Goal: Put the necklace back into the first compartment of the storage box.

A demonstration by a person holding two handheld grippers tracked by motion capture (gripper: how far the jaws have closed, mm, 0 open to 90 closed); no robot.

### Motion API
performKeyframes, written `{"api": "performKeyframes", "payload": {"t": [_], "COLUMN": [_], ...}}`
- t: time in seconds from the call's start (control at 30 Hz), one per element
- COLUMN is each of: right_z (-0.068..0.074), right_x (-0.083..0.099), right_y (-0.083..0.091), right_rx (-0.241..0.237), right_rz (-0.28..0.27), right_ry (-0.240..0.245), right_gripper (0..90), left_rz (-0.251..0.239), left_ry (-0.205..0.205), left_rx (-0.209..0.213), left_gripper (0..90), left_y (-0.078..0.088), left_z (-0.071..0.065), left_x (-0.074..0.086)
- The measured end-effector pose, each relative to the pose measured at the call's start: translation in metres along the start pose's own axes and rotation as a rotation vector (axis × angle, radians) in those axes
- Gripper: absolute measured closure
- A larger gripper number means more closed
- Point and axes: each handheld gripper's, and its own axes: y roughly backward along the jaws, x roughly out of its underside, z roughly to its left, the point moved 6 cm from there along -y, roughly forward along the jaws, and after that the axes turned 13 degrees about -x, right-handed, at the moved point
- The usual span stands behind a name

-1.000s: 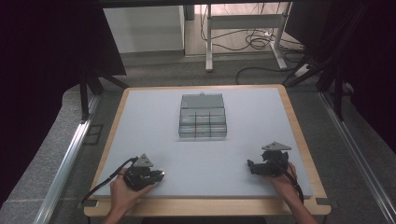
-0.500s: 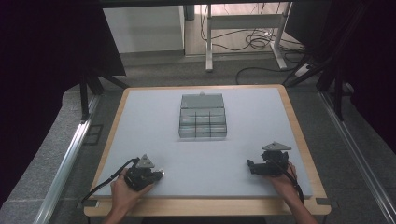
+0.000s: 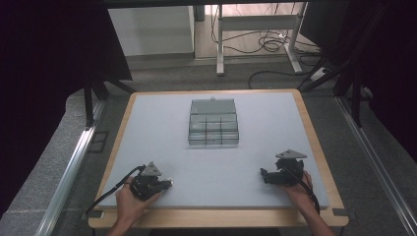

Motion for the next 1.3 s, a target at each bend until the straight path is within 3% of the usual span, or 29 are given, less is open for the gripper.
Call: {"api": "performKeyframes", "payload": {"t": [0.5, 0.6, 0.73, 1.1, 1.3], "right_z": [0.0, 0.0, 0.0, 0.0, 0.0], "right_x": [0.0, 0.0, 0.0, 0.0, 0.0], "right_y": [0.0, 0.0, 0.0, 0.0, 0.0], "right_rx": [0.0, -0.001, -0.001, -0.002, -0.002], "right_rz": [0.0, 0.0, 0.0, 0.0, 0.0], "right_ry": [0.0, 0.0, 0.0, 0.001, 0.001], "right_gripper": [2.1, 2.1, 2.1, 2.1, 2.2], "left_rz": [-0.054, -0.043, -0.037, -0.131, -0.084], "left_ry": [0.043, 0.034, 0.014, 0.078, 0.047], "left_rx": [0.018, 0.035, 0.024, 0.051, 0.027], "left_gripper": [90.0, 90.0, 90.0, 90.0, 87.7], "left_y": [0.012, 0.019, 0.021, 0.035, 0.026], "left_z": [0.007, 0.005, 0.004, 0.012, 0.01], "left_x": [-0.005, -0.002, 0.002, -0.005, -0.003]}}
